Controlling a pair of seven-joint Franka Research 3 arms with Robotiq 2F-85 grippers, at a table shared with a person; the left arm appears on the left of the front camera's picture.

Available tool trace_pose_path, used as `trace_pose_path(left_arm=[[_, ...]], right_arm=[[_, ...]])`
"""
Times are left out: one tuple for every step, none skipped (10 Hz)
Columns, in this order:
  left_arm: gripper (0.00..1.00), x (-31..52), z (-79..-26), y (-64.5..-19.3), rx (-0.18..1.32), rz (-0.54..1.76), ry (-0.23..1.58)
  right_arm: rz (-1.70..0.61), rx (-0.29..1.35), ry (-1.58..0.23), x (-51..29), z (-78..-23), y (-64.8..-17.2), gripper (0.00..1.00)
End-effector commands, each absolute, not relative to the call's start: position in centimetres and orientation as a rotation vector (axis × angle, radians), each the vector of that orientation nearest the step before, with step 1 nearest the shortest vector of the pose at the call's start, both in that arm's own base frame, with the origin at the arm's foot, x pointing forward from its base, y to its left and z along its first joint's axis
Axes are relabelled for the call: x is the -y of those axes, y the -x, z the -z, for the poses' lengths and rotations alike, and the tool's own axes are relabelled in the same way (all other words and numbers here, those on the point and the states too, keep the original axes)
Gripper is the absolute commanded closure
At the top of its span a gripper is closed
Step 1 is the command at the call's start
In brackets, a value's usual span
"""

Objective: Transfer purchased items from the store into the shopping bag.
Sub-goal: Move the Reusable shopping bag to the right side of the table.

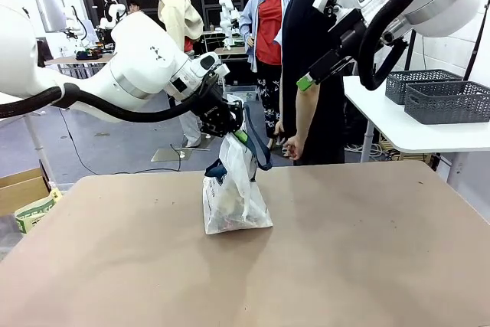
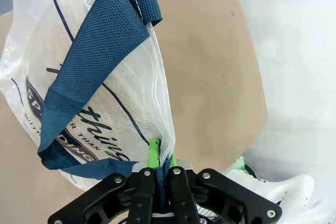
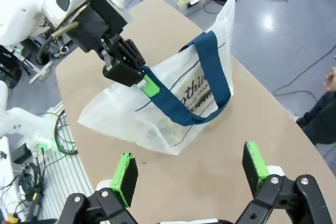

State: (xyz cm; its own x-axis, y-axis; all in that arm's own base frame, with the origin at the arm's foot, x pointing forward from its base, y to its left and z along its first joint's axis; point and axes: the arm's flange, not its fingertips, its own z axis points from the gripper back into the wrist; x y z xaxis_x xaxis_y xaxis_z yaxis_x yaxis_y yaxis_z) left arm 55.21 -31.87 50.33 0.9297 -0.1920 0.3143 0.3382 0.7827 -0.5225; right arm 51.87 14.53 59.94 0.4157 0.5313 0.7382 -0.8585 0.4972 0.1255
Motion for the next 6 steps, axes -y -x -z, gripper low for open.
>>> trace_pose_path(left_arm=[[1.0,31.8,-50.5,-55.2,0.253,0.289,0.608],[1.0,31.8,-50.5,-55.2,0.253,0.289,0.608],[1.0,31.9,-50.3,-55.2,0.251,0.289,0.608],[1.0,32.5,-51.0,-55.7,0.219,0.262,0.491],[1.0,33.0,-52.5,-56.1,0.177,0.258,0.403],[1.0,33.4,-53.6,-56.3,0.158,0.267,0.334]], right_arm=[[-0.92,0.686,-0.525,-14.1,-60.0,-51.4,0.0],[-0.92,0.686,-0.525,-14.1,-60.0,-51.4,0.0],[-0.92,0.686,-0.525,-14.1,-60.0,-51.4,0.0],[-0.92,0.686,-0.525,-14.1,-60.0,-51.4,0.0],[-0.92,0.686,-0.525,-14.1,-60.0,-51.4,0.0],[-0.92,0.686,-0.525,-14.1,-60.0,-51.4,0.0]])
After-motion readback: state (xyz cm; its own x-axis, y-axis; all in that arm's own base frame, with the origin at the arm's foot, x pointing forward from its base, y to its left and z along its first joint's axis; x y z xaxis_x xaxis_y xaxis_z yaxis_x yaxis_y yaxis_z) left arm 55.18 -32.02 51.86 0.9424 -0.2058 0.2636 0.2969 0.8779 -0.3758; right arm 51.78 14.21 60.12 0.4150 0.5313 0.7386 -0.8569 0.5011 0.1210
